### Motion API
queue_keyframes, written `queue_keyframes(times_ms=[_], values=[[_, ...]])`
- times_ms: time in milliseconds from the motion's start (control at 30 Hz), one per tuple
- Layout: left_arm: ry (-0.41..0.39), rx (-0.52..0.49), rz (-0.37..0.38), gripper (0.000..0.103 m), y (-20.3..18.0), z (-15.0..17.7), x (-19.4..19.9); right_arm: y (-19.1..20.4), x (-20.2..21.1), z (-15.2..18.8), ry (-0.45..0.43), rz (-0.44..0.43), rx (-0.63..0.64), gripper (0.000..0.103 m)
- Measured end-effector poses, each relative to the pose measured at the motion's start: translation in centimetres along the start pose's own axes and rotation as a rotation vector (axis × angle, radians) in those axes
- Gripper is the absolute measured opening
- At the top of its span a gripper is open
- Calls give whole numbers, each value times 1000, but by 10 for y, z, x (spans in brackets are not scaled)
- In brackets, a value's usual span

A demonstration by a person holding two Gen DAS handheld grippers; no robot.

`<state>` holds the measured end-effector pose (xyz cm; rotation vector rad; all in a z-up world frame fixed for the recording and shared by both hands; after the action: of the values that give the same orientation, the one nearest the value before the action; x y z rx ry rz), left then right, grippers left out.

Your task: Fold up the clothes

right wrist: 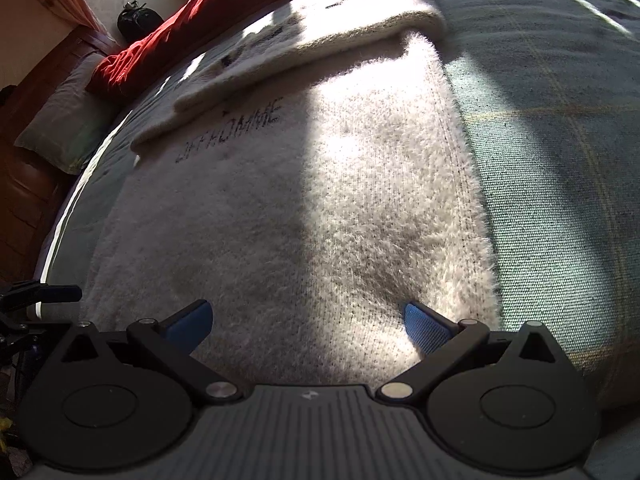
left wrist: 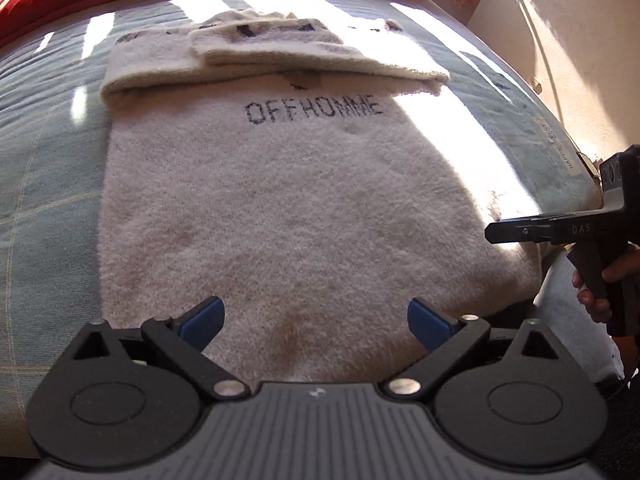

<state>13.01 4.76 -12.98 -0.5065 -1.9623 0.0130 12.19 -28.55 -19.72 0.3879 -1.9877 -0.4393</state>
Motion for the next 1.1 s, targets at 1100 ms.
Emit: queue_keyframes(times_ms=[1100], values=[[4,-106,-163,100,-67,-12,-79,4,1,3,-9,12,24,103]])
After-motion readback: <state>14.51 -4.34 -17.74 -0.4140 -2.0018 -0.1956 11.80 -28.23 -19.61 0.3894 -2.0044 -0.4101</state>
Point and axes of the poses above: each gripper's, at about its wrist camera, not at the fingertips, and x roughly against the way its jaws point, y to its left, z to its underside, the point moved 2 cm from there along -x, roughly the way its jaws point, and after that the axes turned 2 degrees about z, right-handed, at the moved point
